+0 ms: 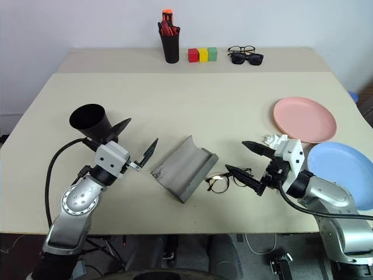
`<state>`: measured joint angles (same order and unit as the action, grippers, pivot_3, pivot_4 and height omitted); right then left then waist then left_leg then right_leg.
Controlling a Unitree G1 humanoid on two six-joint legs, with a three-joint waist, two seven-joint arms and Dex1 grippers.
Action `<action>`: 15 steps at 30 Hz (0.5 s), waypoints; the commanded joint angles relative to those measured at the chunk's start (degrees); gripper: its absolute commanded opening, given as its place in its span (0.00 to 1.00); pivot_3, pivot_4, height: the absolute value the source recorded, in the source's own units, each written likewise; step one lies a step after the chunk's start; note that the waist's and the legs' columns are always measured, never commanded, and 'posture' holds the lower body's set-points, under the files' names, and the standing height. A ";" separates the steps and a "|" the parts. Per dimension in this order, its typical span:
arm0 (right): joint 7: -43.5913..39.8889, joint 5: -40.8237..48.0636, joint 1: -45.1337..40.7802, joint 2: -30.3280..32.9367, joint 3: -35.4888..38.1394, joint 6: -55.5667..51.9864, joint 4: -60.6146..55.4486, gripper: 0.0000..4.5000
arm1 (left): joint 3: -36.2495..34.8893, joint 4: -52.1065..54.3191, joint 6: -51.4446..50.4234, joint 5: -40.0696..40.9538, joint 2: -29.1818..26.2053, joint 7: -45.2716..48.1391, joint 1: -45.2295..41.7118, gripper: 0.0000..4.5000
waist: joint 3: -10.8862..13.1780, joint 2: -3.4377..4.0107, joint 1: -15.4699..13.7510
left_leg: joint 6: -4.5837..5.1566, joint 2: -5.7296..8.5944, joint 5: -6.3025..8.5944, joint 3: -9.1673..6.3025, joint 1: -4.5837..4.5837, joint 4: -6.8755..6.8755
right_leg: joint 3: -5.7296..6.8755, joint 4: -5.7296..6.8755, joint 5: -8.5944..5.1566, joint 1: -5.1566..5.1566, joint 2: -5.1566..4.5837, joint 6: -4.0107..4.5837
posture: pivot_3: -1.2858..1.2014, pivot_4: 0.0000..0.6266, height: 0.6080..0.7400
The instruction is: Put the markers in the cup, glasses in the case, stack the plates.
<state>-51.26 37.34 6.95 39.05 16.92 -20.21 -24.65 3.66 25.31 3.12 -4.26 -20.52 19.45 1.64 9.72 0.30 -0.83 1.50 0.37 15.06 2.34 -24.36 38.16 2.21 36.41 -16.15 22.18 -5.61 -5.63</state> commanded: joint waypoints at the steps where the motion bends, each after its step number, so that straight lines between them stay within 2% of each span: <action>1: -0.21 1.24 -0.40 0.92 2.31 -0.03 -1.08 1.00 | -0.53 2.65 -0.31 0.89 -0.24 0.60 0.30 0.99 | 0.00 0.00 0.04 | 0.00 0.00 0.00 0.00 0.00 0.00 | 0.00 0.00 0.00 0.00 0.00 0.00 | 0.52 0.24 1.00; 10: -0.73 0.04 0.22 0.21 3.78 2.08 0.12 1.00 | -0.15 0.05 -0.80 1.10 -0.03 1.85 -1.20 0.99 | 0.00 0.00 0.00 | 0.01 0.00 0.00 0.01 0.00 0.00 | 0.00 0.00 0.00 0.00 0.03 -0.01 | 0.52 0.24 1.00; 15: -2.63 -1.33 0.94 1.09 4.30 4.40 2.56 1.00 | -0.20 0.35 -8.09 5.45 -2.93 7.80 -2.13 0.99 | 0.00 0.00 0.08 | 0.02 0.01 0.00 0.04 0.00 0.00 | 0.00 0.00 0.01 -0.01 0.05 -0.02 | 0.52 0.24 1.00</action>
<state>-53.03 36.29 7.84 39.39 19.14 -17.74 -22.58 3.74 24.15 -2.37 -1.45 -21.83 24.44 -0.28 9.72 0.30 -0.76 1.52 0.38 15.05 2.38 -24.35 38.17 2.22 36.43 -16.15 22.17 -5.55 -5.65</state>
